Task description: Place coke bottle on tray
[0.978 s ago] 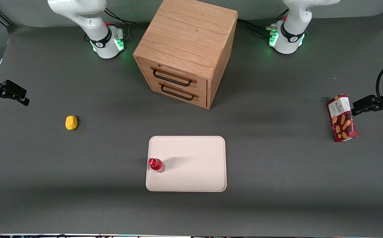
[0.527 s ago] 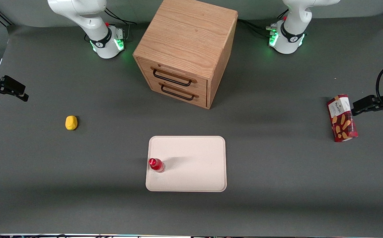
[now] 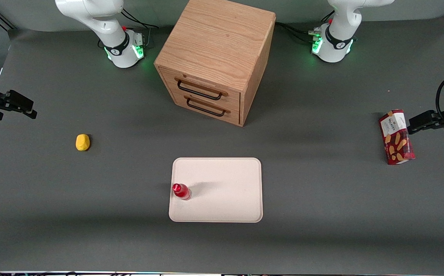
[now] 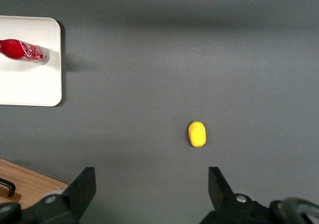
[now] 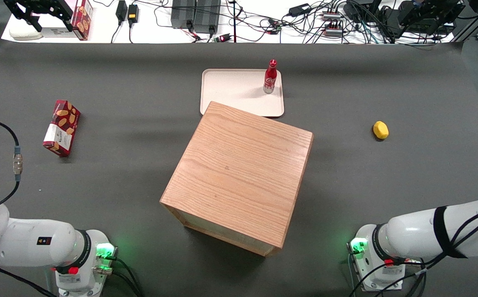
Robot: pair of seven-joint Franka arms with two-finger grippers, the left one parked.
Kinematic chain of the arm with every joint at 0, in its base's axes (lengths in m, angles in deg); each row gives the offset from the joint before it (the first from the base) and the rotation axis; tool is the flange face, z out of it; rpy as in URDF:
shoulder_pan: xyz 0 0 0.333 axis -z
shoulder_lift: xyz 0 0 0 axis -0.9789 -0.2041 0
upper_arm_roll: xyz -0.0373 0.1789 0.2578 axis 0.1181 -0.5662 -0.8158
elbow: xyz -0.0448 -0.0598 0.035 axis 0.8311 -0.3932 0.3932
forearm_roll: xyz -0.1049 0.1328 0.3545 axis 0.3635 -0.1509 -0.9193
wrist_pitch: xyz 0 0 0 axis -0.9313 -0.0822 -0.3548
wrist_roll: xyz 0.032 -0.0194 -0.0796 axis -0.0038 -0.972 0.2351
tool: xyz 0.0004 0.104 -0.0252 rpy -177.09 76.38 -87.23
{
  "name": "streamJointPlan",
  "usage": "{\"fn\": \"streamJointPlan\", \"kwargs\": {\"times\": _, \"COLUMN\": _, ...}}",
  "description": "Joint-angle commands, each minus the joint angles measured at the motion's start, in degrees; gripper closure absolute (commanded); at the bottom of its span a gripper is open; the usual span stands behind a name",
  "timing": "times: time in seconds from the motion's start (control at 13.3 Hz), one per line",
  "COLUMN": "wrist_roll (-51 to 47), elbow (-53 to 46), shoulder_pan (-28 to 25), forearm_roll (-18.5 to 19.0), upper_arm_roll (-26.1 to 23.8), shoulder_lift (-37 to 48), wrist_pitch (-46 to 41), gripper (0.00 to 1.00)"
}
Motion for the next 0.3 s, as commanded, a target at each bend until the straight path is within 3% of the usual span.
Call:
{"fn": "streamJointPlan", "kwargs": {"times": 0.0, "wrist_roll": -0.95, "elbow": 0.27, "shoulder_pan": -0.89, "forearm_roll": -0.86, "upper_arm_roll": 0.85, "shoulder_lift": 0.30, "wrist_pitch": -0.31, "gripper": 0.00}}
{"fn": "streamJointPlan", "kwargs": {"times": 0.23, "wrist_roll": -0.95, "elbow": 0.19, "shoulder_pan": -0.72, "forearm_roll": -0.86, "upper_arm_roll": 0.85, "shoulder_lift": 0.30, "wrist_pitch": -0.40, "gripper": 0.00}}
